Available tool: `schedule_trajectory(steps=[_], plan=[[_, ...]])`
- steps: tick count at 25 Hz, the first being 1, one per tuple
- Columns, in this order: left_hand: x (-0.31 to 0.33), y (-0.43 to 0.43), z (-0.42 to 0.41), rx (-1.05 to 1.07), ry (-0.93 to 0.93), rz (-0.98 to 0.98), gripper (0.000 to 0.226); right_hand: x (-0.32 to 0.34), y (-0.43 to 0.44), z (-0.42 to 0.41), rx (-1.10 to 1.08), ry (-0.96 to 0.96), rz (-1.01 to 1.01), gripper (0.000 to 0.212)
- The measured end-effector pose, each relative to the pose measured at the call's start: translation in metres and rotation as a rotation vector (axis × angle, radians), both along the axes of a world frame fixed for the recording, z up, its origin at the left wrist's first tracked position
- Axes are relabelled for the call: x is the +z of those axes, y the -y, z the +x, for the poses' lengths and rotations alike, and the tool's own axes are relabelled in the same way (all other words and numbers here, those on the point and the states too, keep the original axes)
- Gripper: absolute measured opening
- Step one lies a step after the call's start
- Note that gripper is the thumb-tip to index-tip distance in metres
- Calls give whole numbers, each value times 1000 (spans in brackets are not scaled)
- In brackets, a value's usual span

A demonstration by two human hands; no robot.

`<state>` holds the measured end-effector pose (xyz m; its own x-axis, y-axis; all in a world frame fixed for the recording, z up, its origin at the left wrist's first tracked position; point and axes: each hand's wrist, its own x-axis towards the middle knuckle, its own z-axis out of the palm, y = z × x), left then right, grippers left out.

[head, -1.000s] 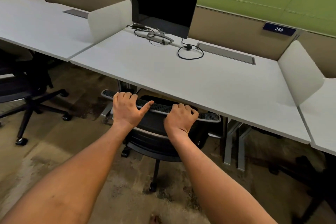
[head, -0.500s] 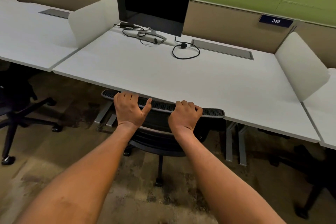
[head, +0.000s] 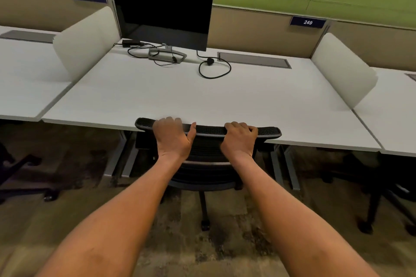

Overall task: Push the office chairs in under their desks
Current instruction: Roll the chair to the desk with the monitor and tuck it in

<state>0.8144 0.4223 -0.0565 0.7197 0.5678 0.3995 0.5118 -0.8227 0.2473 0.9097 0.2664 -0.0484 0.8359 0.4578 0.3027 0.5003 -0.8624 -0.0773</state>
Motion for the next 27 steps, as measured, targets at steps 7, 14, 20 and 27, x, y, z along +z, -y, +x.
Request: schedule_trajectory(steps=[7,14,20,27], plan=[[6,-16,-11,-127,-74,-119,67,12,-2,-6,34,-122,-123,61],[-35,-14,-85,-263,-62,-54,88,-17,18,-73,-27,-92,126,79],[-67,20,-154,-168,-179,-248,77,-44,42,-128,21,-103,71,70],[-82,68,-229,-94,-213,-346,73,-55,74,-187,124,-278,-91,49]])
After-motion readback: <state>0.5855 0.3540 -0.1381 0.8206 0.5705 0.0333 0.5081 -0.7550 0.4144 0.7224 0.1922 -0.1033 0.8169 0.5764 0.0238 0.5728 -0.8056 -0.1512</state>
